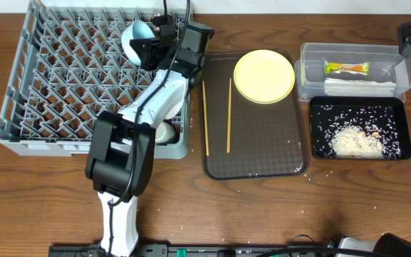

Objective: Sort waste into correct bins and load items into the dishwasher
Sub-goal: 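Open the left gripper and withdraw from the light-blue bowl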

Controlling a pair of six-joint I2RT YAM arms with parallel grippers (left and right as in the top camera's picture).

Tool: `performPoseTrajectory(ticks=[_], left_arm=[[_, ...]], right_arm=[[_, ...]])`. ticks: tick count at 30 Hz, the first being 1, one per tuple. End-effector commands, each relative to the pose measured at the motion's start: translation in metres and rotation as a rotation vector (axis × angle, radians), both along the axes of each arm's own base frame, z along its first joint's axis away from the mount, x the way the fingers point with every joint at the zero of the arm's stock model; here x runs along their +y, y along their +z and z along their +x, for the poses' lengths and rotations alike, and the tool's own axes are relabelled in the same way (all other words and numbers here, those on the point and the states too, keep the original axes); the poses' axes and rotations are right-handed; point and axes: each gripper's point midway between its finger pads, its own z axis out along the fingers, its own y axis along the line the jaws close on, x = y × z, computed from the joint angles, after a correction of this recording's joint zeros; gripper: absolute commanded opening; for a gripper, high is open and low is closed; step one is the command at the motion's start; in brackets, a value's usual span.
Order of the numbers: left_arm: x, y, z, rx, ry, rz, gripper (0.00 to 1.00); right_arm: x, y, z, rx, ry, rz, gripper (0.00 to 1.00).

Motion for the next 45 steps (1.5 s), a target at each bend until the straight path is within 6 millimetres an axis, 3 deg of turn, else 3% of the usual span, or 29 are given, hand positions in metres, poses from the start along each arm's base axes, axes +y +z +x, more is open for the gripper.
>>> performPoseTrajectory(ticks=[1,7,15,20,23,27,35,42,45], left_arm=[[-0.005,-0.027,-0.002,0.104,-0.01,0.064,0.07],[-0.029,-0.03,-0.003,0.118,-0.061,0.076,0.07],[-0.044,-0.031,-0.006,0.124,-0.09,0.081,0.08],[-0.045,-0.032,-0.007,0.135,-0.094,0.086,0.17],[-0.047,-0.032,-0.008,0.141,-0.097,0.089,0.32],[-0.054,-0.033,-0.01,0.148,-0.113,0.093,0.43],[-0.083,-0.034,-0.015,0.152,-0.172,0.1,0.68],[-0.112,-0.051,-0.011,0.196,-0.299,0.015,0.84],[-0.12,-0.05,-0.006,0.196,-0.341,-0.03,0.85]], right_arm=[[-0.003,0.0,-0.001,0.002,-0.01,0.013,0.99],[-0.003,0.0,-0.001,0.002,-0.01,0.013,0.99],[-0.003,0.0,-0.001,0.002,-0.01,0.013,0.99],[-0.003,0.0,-0.001,0.002,-0.01,0.013,0.99],[-0.003,0.0,-0.001,0.002,-0.01,0.013,0.99],[-0.003,0.0,-0.001,0.002,-0.01,0.013,0.99],[-0.003,0.0,-0.001,0.002,-0.01,0.013,0.99],[-0.003,0.0,-0.001,0.002,-0.01,0.013,0.99],[-0.003,0.0,-0.001,0.002,-0.01,0.013,0.99]])
